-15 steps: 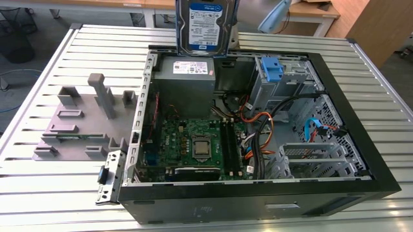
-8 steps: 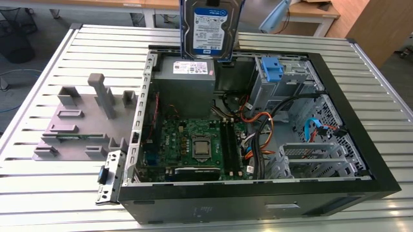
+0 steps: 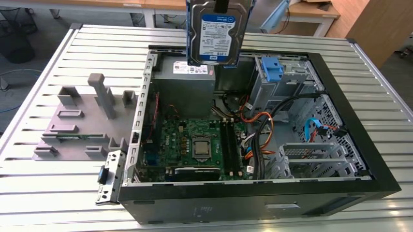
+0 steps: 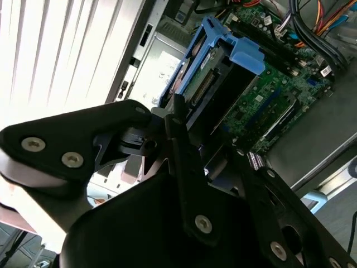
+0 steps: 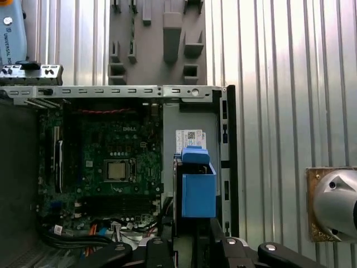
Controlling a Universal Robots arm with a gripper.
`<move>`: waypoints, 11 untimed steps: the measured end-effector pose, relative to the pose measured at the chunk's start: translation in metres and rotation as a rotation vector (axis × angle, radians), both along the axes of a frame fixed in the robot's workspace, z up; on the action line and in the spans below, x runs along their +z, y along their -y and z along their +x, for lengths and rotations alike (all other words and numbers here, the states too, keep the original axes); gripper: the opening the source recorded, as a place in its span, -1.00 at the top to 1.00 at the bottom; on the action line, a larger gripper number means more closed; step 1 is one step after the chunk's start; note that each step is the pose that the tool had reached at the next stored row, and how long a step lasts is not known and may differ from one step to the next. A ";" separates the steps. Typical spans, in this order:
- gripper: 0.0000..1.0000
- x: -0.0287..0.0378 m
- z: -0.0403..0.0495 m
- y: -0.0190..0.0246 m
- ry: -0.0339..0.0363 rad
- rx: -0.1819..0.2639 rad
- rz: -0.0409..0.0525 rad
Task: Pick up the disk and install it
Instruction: 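Pick up the disk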
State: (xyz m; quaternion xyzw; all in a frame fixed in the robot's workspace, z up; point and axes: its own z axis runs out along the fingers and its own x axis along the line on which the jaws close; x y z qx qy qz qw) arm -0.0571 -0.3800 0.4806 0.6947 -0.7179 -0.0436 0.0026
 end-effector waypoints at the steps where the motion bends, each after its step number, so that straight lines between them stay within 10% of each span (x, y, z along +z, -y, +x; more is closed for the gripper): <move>1: 0.30 -0.0004 0.0020 0.0016 0.0000 0.000 0.0001; 11: 0.30 -0.0036 0.0159 0.0203 0.0000 0.000 0.0001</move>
